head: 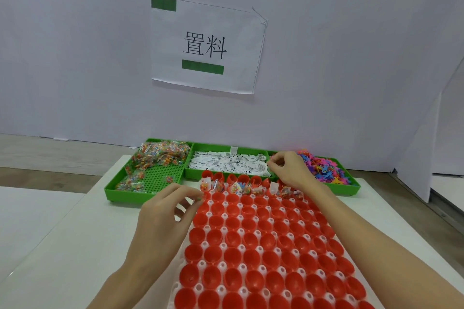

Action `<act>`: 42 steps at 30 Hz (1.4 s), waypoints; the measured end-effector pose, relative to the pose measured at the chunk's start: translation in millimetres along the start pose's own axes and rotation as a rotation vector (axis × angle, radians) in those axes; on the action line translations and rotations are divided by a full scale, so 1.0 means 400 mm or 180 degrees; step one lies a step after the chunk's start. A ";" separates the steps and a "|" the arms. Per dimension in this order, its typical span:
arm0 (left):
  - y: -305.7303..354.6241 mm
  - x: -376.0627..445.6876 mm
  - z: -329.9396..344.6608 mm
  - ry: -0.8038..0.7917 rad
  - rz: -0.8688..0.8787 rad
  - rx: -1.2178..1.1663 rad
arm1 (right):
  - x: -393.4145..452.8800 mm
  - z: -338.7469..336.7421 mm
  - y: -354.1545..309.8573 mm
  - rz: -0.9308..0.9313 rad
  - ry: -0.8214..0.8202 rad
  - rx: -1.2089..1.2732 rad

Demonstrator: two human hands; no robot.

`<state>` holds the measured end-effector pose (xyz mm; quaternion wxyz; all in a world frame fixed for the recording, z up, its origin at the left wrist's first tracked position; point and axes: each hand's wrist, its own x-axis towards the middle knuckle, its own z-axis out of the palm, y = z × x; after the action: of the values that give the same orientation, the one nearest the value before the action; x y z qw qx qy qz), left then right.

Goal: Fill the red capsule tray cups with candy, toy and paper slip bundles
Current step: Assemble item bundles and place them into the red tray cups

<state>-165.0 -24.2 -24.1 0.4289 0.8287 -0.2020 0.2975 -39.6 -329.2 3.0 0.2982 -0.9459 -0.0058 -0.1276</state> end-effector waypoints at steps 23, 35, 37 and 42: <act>0.145 -0.023 0.023 -0.0710 -0.1848 -0.2991 | -0.475 -0.032 -0.226 -0.0504 -0.0228 0.2315; 0.138 -0.013 -0.003 -0.1124 -0.1534 -0.2309 | -0.431 -0.081 -0.173 -0.0564 -0.0624 0.1974; 0.139 -0.010 -0.005 -0.1230 -0.1519 -0.2267 | -0.382 -0.100 -0.133 -0.0445 -0.0338 0.1641; 0.133 -0.010 -0.006 -0.1364 -0.1510 -0.2189 | -0.204 -0.132 0.013 0.0071 0.0253 0.0281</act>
<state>-200.3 -51.0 5.8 0.6833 0.7045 -0.1778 -0.0708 -130.8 -358.3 21.8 0.3410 -0.9260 0.0110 -0.1614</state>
